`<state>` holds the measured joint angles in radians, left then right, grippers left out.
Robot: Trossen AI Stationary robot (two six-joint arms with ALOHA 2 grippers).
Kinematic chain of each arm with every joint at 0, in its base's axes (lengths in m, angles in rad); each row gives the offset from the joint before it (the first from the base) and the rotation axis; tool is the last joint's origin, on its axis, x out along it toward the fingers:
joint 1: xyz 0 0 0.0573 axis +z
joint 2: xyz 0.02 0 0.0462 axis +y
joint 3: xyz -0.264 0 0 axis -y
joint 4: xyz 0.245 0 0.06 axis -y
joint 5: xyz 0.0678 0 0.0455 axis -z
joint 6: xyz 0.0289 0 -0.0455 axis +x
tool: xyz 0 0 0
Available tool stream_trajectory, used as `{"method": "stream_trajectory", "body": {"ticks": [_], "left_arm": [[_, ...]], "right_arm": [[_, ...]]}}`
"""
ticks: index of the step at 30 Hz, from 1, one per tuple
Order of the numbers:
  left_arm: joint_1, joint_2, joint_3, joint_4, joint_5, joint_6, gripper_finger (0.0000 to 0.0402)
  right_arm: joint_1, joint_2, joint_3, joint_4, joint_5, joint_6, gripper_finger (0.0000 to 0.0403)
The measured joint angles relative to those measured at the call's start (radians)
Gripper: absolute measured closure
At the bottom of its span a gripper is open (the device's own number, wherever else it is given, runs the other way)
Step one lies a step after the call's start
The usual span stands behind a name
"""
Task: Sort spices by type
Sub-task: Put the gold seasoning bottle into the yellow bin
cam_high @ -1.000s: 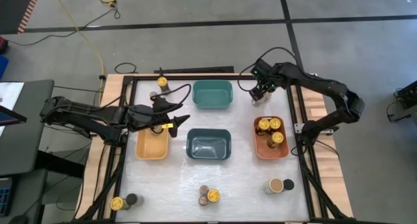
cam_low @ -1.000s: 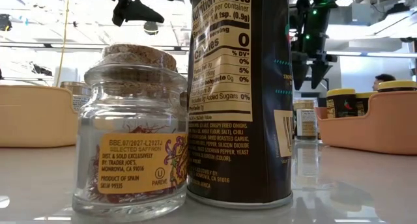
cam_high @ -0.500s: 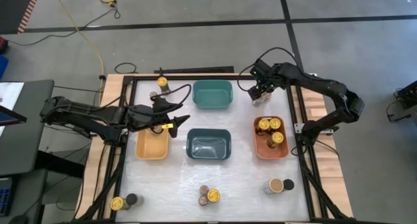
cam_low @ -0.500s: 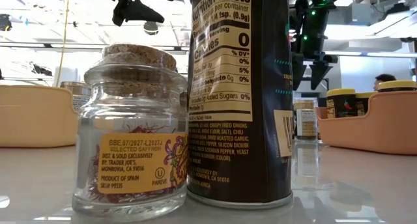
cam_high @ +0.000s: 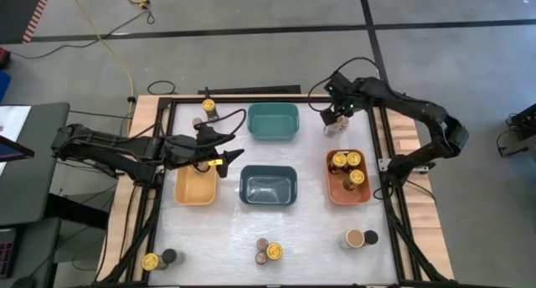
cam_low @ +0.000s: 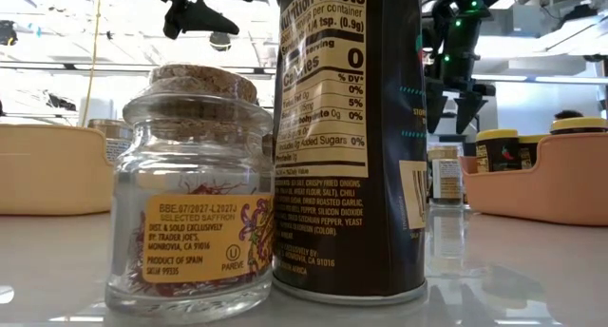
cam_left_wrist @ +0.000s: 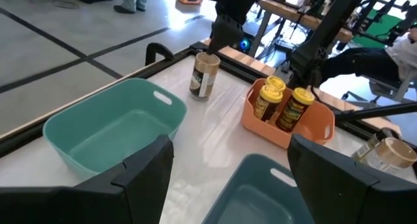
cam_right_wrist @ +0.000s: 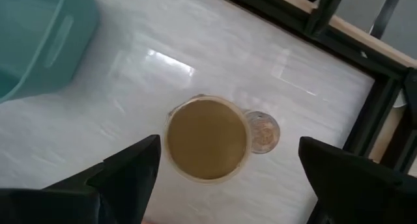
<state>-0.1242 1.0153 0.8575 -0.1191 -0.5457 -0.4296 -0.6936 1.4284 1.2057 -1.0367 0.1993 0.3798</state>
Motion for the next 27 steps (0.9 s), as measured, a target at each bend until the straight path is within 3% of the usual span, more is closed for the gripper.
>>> {"method": "stream_trajectory", "body": {"ticks": [10,17,27], "left_arm": [[0.000,0.000,0.000,-0.005,0.000,-0.001,0.0113],[0.000,0.000,0.000,-0.005,0.000,-0.001,0.0113],[0.001,0.000,0.000,-0.005,0.000,-0.001,0.0113]], "right_arm": [[-0.011,0.000,-0.051,0.045,-0.066,-0.015,0.0014],[-0.008,0.000,-0.151,0.160,-0.039,-0.005,0.0014],[-0.001,0.013,-0.163,0.201,-0.039,-0.060,0.0014]]}}
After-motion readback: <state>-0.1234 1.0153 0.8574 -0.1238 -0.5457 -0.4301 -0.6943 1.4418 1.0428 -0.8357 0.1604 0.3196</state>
